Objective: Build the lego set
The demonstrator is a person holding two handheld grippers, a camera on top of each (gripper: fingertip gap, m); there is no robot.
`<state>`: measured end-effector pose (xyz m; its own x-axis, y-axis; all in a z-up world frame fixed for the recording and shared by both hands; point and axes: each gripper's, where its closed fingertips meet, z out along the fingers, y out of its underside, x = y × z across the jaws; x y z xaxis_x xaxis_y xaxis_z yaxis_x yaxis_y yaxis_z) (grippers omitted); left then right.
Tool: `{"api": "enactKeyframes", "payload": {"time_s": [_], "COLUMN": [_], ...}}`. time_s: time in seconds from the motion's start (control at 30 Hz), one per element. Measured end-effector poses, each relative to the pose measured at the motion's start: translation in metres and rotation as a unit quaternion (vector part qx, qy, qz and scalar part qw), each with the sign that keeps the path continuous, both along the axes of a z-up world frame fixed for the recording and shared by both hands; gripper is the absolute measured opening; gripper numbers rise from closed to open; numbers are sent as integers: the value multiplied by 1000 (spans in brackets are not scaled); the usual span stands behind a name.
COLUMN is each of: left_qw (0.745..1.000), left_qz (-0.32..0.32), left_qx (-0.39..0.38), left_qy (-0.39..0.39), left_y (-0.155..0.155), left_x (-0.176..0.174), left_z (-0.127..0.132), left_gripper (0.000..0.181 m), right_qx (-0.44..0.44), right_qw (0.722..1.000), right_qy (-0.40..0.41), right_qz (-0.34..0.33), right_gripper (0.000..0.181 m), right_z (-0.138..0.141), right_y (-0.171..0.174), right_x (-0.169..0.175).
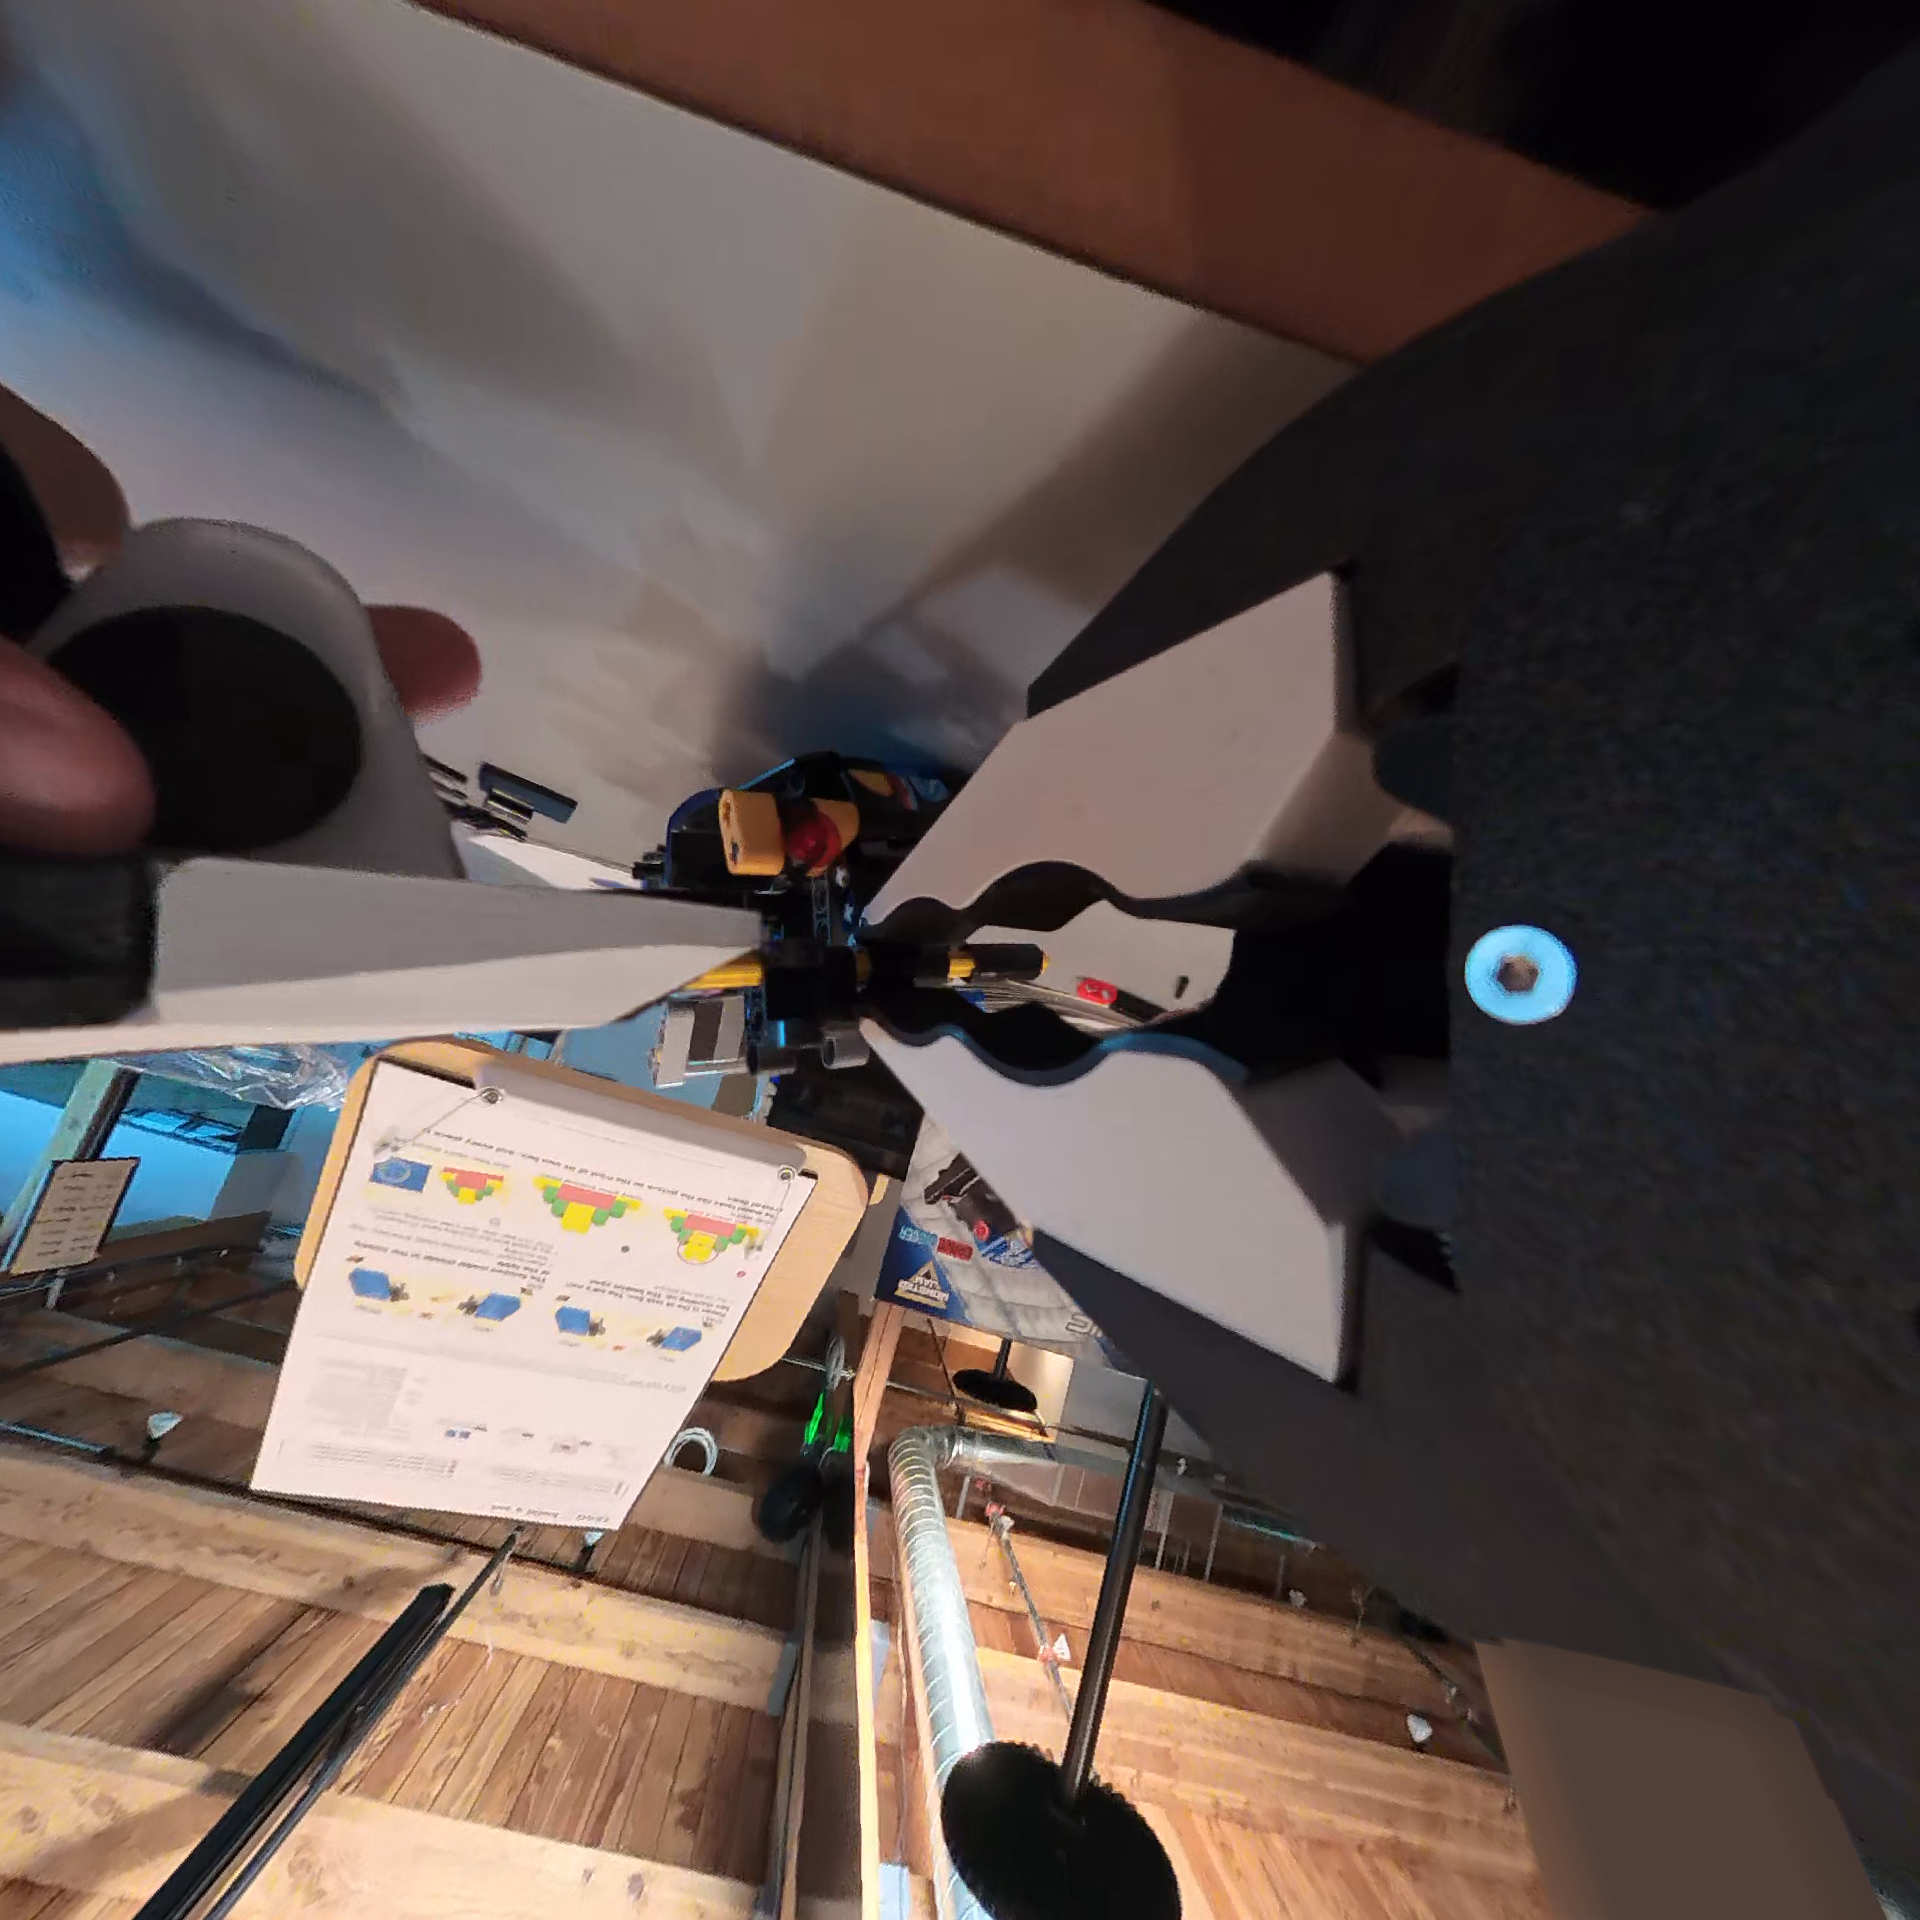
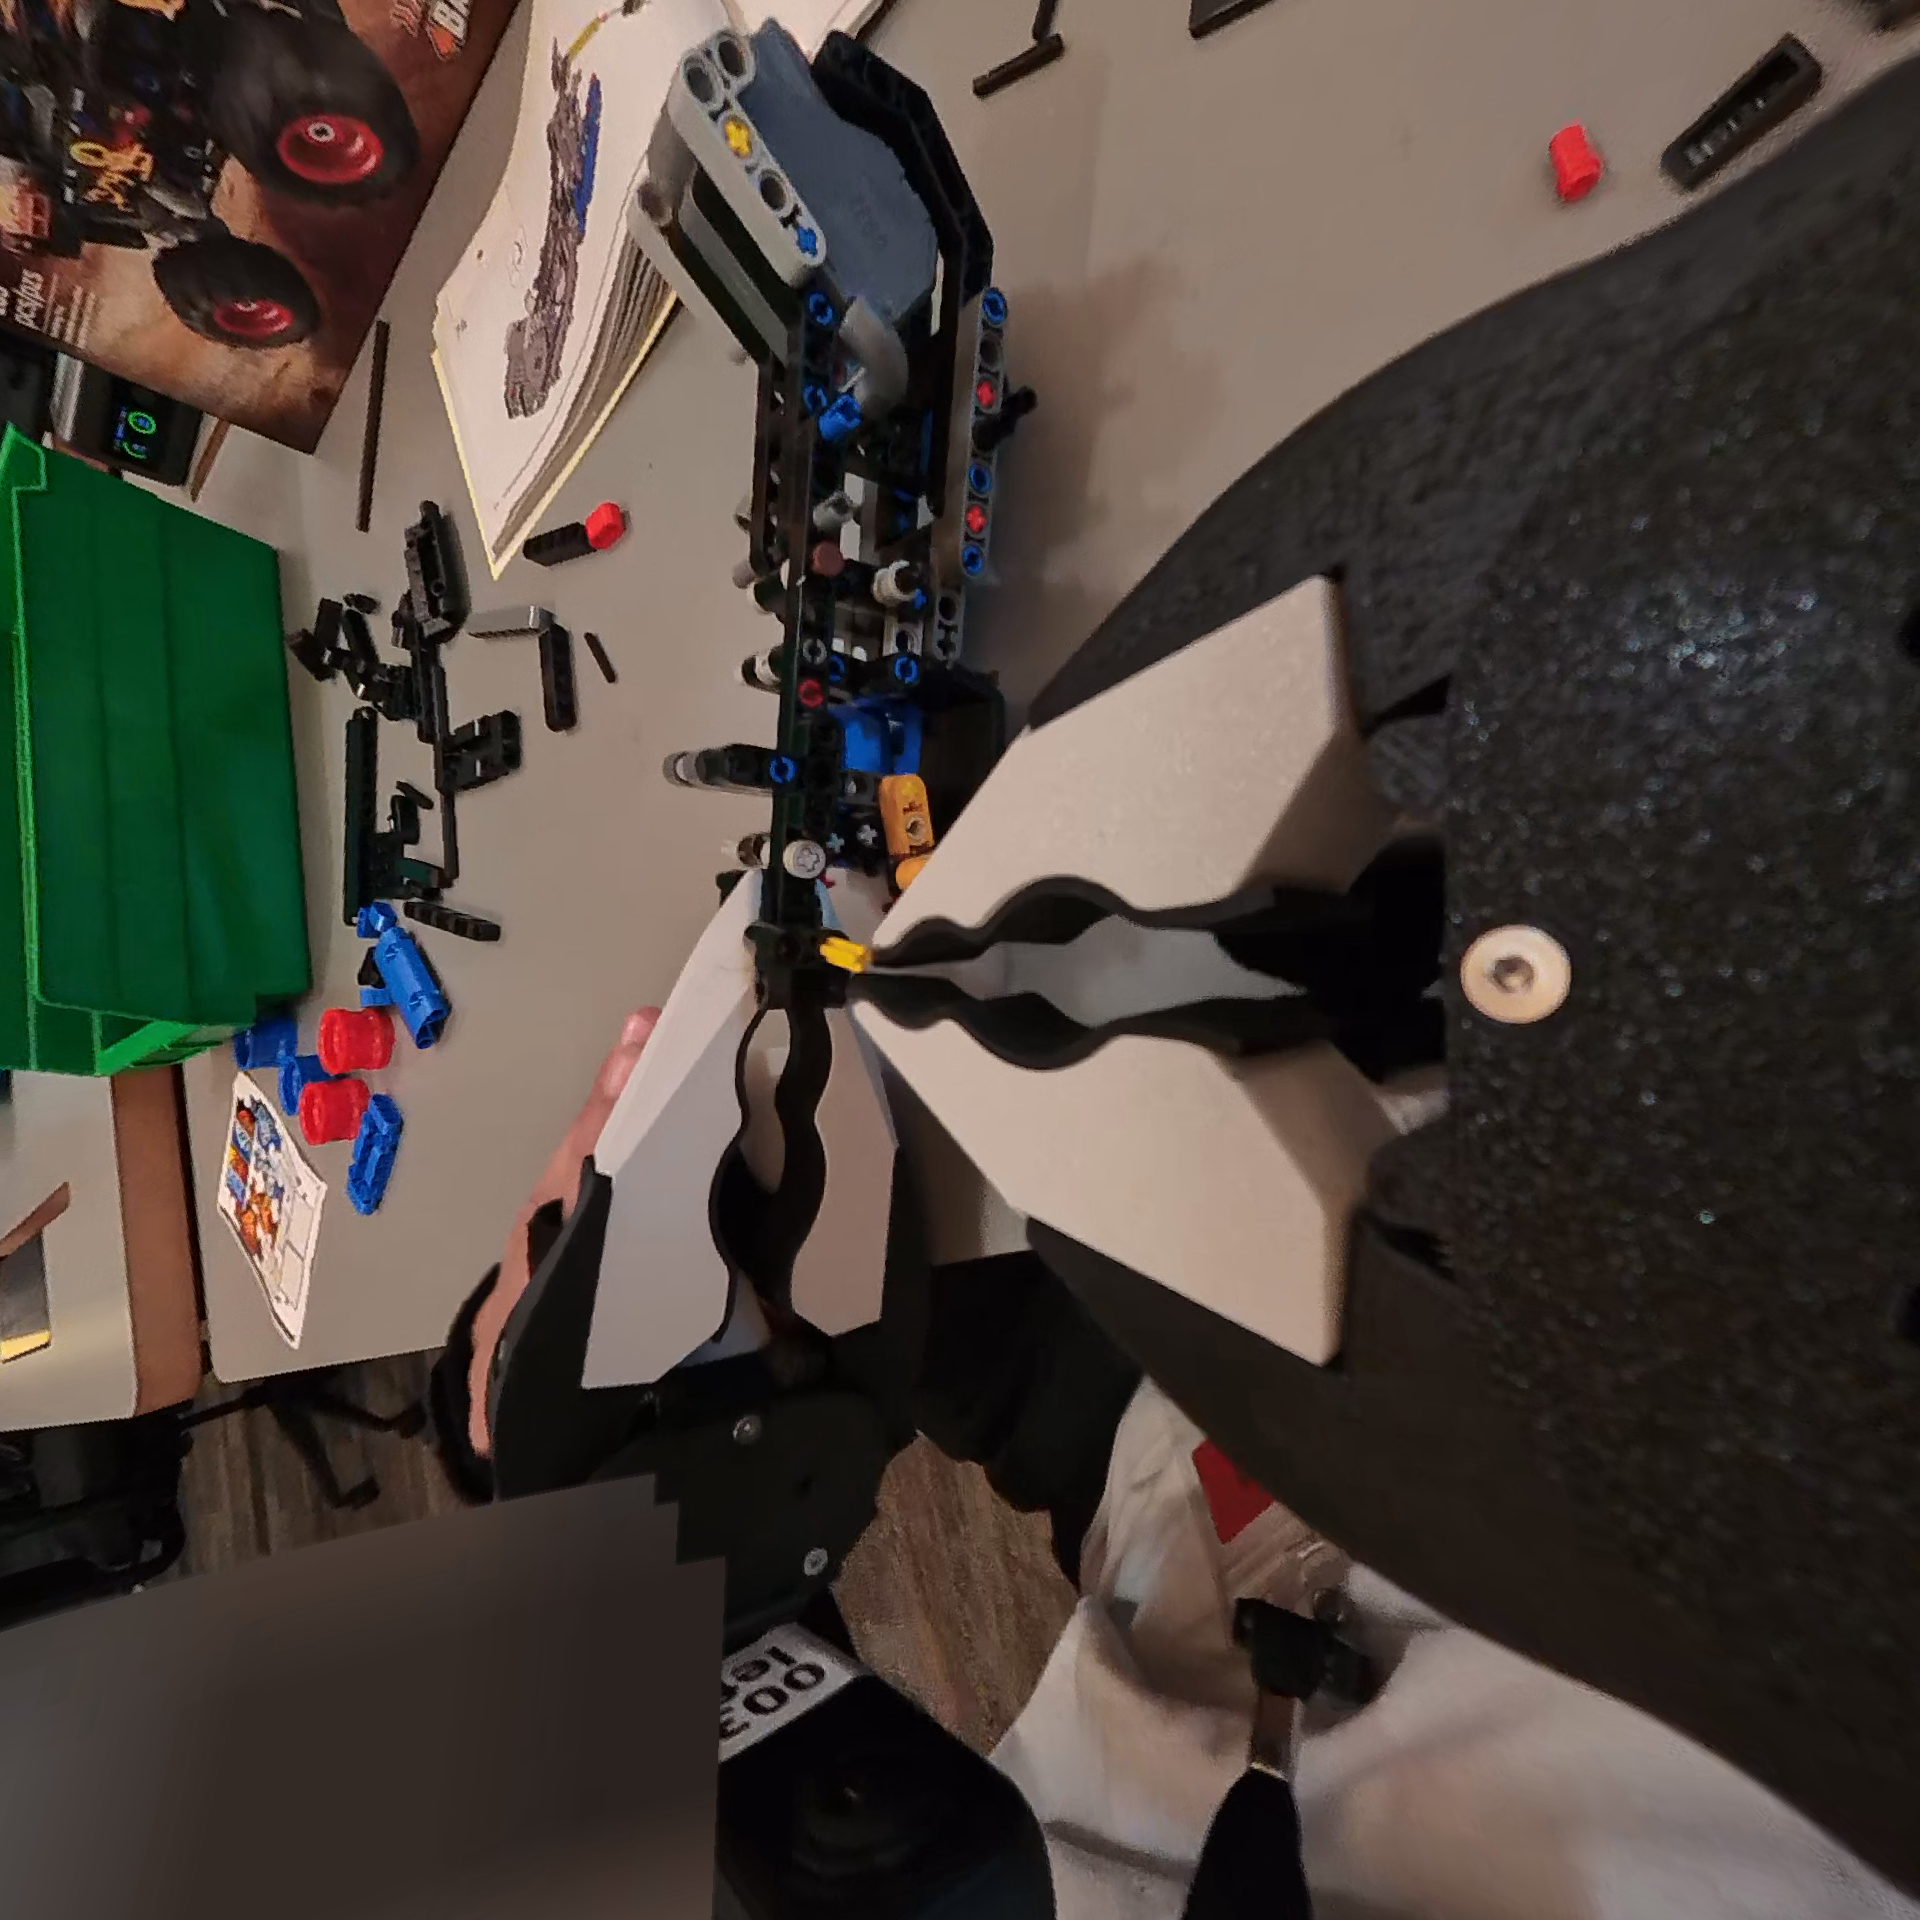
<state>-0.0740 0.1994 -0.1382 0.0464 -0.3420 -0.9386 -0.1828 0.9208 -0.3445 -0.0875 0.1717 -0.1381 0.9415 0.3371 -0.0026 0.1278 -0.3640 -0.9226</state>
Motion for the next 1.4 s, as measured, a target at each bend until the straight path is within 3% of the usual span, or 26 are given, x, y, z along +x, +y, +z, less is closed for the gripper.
{"api": "enactKeyframes", "payload": {"time_s": [0.1,0.27,0.43,0.57,0.63,0.7,0.77,0.83,0.93,1.03,1.13,1.2,1.27,1.4], "left_qw": [1000,993,996,995,982,944,879,830,808,785,799,791,790,811], "left_qz": [-8,-9,-1,4,2,-4,-21,-29,-8,-5,9,-1,1,20], "left_qx": [29,119,72,-41,-139,-294,-452,-537,-572,-599,-584,-595,-596,-567], "left_qy": [-1,26,61,93,127,149,152,151,142,158,144,142,142,140], "left_y": [-3,6,12,21,26,25,12,3,7,2,8,8,9,13], "left_x": [-2,-17,-23,-42,-56,-63,-58,-49,-38,-33,-31,-31,-31,-32], "left_z": [-2,-9,-12,-12,-17,-18,-13,-9,-12,-21,-23,-18,-17,-17], "left_gripper": [6,7,26,34,32,43,61,76,87,85,73,66,61,60], "right_qx": [-4,26,-34,-47,-60,-71,-78,-88,-109,-123,-117,-93,-91,-115], "right_qw": [999,988,971,938,920,903,888,870,849,848,855,853,842,811], "right_qy": [-31,-134,-148,-222,-248,-270,-280,-293,-307,-304,-271,-279,-285,-326], "right_qz": [31,77,182,261,298,327,357,387,417,416,427,432,448,472], "right_gripper": [9,23,52,65,70,75,80,84,92,95,80,72,64,63], "right_z": [-2,18,16,10,3,-2,-3,-3,-3,-5,-5,-1,2,-1], "right_y": [-8,-13,-2,5,10,19,25,28,31,41,49,56,56,54], "right_x": [-4,10,0,-11,-11,-9,-8,-9,-10,-6,-8,-8,-12,-14]}}
